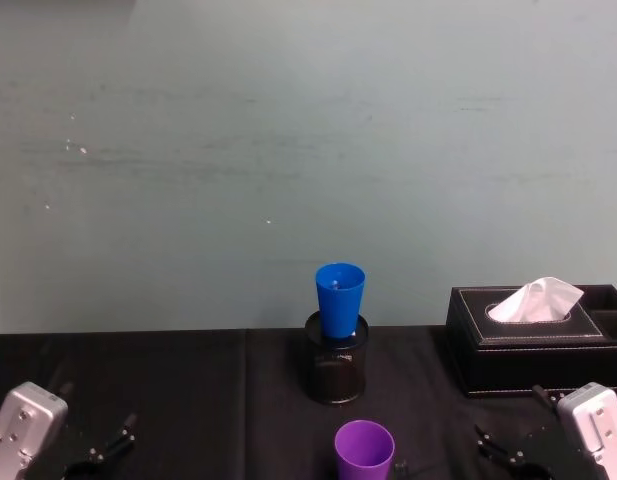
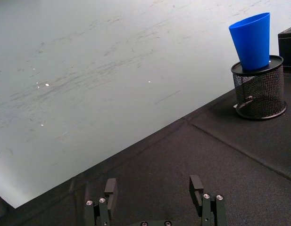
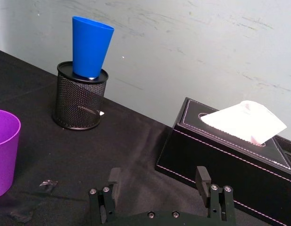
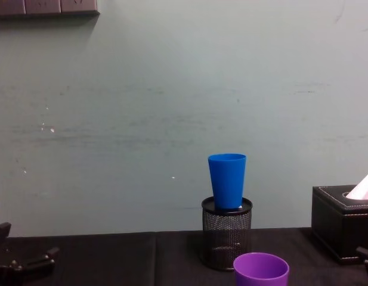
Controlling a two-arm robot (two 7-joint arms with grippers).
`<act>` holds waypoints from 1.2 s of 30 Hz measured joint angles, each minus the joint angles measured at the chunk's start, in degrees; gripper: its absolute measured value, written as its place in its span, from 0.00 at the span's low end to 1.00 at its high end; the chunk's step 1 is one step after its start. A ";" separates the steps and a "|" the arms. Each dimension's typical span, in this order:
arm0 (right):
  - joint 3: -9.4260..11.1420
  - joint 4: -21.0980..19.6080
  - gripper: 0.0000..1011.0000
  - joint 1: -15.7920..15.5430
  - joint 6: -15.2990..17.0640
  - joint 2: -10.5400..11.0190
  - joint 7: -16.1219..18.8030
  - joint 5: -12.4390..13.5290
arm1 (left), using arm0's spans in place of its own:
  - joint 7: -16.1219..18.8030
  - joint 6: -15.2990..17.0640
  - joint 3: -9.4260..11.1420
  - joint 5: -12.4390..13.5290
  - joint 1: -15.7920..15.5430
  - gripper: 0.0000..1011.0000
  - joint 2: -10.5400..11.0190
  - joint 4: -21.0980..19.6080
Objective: Pick up one cup with a gripper and tap it against the other cup.
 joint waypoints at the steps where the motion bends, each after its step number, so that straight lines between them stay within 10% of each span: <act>1: 0.00 0.00 0.99 0.00 0.00 0.00 0.00 0.00 | 0.00 0.00 0.00 0.00 0.00 0.99 0.00 0.00; 36: 0.00 0.00 0.99 0.00 0.00 0.00 0.00 0.00 | 0.00 0.00 0.00 0.00 0.00 0.99 0.00 0.00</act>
